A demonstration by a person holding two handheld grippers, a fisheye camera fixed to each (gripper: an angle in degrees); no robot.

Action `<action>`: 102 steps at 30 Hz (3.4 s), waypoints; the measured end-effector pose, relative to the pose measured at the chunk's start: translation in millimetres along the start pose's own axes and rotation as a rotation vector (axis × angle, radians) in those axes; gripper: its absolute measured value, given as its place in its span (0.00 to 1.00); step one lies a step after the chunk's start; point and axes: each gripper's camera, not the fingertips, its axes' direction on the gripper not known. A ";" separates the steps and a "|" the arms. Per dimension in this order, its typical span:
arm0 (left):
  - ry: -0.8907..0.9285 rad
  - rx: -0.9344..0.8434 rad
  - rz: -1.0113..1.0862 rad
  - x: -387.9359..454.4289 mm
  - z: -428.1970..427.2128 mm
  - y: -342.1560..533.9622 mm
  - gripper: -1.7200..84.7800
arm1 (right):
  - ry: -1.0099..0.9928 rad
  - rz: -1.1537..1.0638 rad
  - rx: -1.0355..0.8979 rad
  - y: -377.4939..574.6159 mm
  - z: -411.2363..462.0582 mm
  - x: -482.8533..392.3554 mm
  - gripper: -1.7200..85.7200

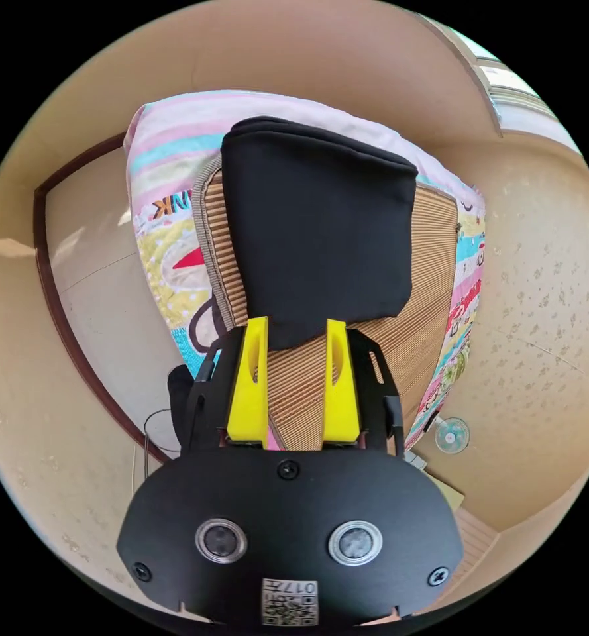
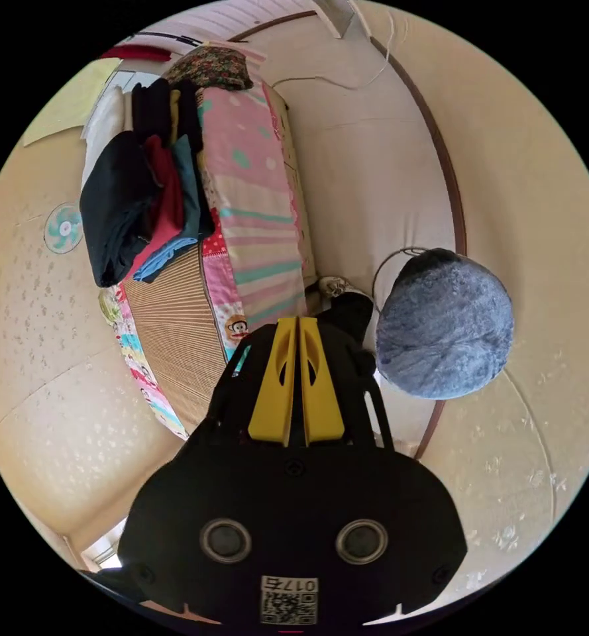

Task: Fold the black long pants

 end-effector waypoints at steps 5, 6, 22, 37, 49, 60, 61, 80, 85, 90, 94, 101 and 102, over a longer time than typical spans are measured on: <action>0.008 0.018 -0.035 -19.8 -12.5 -16.2 0.17 | -0.175 0.050 0.113 -5.9 -21.0 -6.8 0.02; 0.014 0.017 -0.033 -22.4 -14.5 -17.2 0.16 | -0.214 0.053 0.134 -8.2 -23.2 -12.6 0.02; 0.176 0.088 -0.017 -19.7 -74.1 -20.8 0.08 | -0.729 0.096 0.304 -16.9 19.1 -52.0 0.02; 0.426 -0.588 1.441 268.0 -31.2 226.6 0.08 | -0.796 0.050 0.274 -37.0 64.6 -43.2 0.02; 0.366 -0.724 1.092 246.0 81.1 267.8 0.11 | -0.850 -0.062 0.113 -47.7 127.8 -81.1 0.02; 0.042 -0.420 0.700 320.3 208.6 214.0 0.17 | -0.742 -0.143 -0.027 -36.5 185.4 -126.6 0.02; -0.032 -0.389 0.705 329.8 225.5 218.5 0.17 | -0.738 -0.151 -0.034 -35.4 187.3 -129.7 0.02; 0.301 -0.568 0.923 257.6 310.4 244.7 0.01 | -0.466 -0.460 -0.373 14.8 306.9 -206.2 0.02; 0.661 -0.790 1.194 225.4 257.3 303.7 0.01 | -0.424 -0.680 -0.485 35.0 349.1 -262.2 0.03; 0.893 -0.912 1.416 209.9 206.4 363.6 0.01 | -0.489 -0.951 -0.720 94.9 406.3 -349.5 0.08; 0.901 -0.970 1.635 205.8 179.5 436.3 0.01 | -0.527 -1.082 -0.919 157.9 443.8 -408.9 0.18; 0.633 -1.019 1.948 164.8 189.7 557.3 0.02 | -0.461 -1.156 -0.972 247.9 504.9 -464.9 0.09; 0.569 -0.980 1.926 157.6 194.4 562.4 0.02 | -0.402 -1.220 -0.907 259.1 503.7 -466.6 0.07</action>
